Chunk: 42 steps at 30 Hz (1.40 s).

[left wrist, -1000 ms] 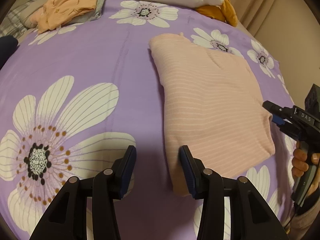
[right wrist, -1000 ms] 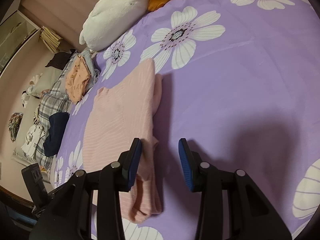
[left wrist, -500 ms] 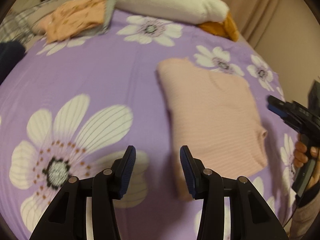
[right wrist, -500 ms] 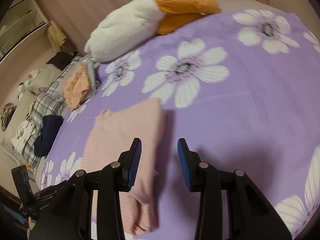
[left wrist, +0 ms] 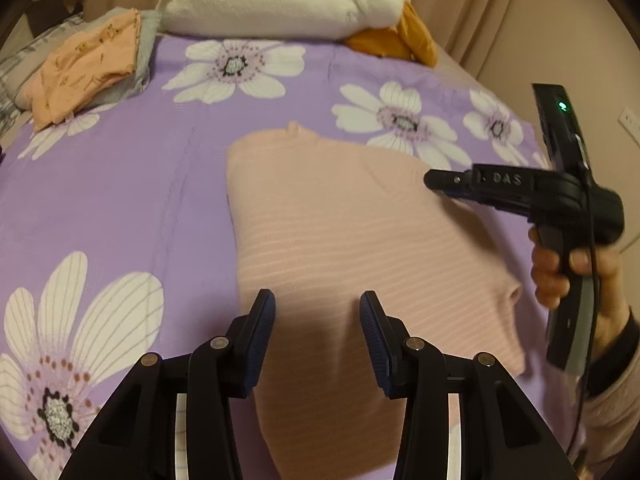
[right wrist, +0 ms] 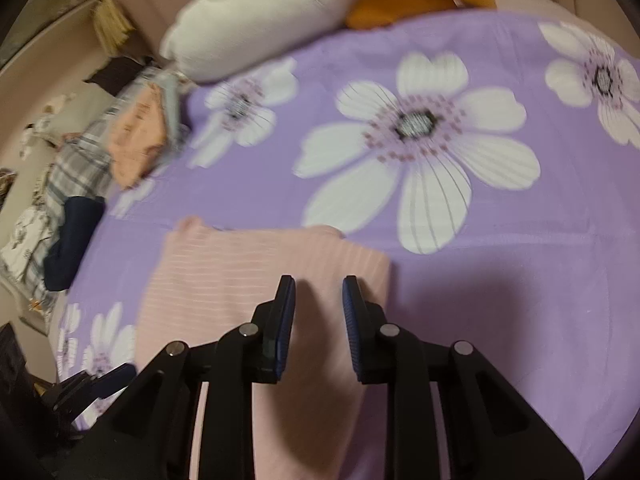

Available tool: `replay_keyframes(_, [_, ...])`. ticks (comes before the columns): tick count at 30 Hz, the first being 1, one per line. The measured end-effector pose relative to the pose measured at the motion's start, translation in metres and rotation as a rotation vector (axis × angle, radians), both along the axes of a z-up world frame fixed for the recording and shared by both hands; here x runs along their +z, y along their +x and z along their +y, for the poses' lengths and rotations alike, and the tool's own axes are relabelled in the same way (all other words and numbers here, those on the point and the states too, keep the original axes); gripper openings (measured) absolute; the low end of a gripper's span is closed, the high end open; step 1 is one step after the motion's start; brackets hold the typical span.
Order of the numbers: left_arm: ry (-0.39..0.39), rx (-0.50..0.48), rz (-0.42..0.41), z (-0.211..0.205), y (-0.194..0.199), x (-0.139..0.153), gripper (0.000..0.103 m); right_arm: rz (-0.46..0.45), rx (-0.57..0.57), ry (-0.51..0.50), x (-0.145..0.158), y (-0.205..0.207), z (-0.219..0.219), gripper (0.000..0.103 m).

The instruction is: Fold small clothes

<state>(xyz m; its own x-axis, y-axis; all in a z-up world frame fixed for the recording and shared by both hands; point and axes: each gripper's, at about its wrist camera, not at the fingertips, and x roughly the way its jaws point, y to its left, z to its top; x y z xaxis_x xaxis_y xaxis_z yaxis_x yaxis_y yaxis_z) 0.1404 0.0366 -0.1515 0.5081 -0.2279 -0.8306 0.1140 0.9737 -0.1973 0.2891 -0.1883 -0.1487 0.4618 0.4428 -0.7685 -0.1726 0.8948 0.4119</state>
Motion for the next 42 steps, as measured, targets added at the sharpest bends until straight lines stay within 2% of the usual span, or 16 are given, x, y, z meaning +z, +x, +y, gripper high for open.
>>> replay_keyframes(3, [-0.006,-0.005,0.008,0.001,-0.001,-0.003,0.044,0.061,-0.018,0.011,-0.016,0.007,-0.005,0.021])
replay_keyframes(8, [-0.015,0.0,0.007,0.002,0.001,0.005,0.044,0.048,-0.019,0.028,-0.014,0.004,-0.008,0.022])
replay_keyframes(10, [-0.029,0.014,-0.003,0.005,0.006,0.01,0.044,0.034,-0.019,0.042,-0.008,0.0,-0.01,0.027])
replay_keyframes(12, [-0.046,0.037,-0.012,0.011,0.014,0.015,0.044,0.003,-0.008,0.063,0.001,-0.008,-0.012,0.027])
replay_keyframes(17, [-0.115,0.097,-0.01,0.026,0.052,0.017,0.044,-0.052,0.057,0.097,0.015,-0.027,-0.011,0.027])
replay_keyframes(24, [-0.206,0.143,0.024,0.035,0.11,0.001,0.044,-0.063,0.099,0.134,0.013,-0.045,-0.006,0.027])
replay_keyframes(27, [-0.211,0.173,0.06,0.041,0.124,-0.012,0.044,-0.068,0.101,0.13,0.011,-0.05,-0.006,0.027])
replay_keyframes(32, [-0.179,0.185,0.082,0.043,0.134,-0.026,0.025,-0.058,0.102,0.132,0.007,-0.05,-0.006,0.026])
replay_keyframes(42, [-0.149,0.202,0.097,0.046,0.149,-0.028,0.024,0.016,0.061,0.105,-0.015,-0.038,-0.008,0.023])
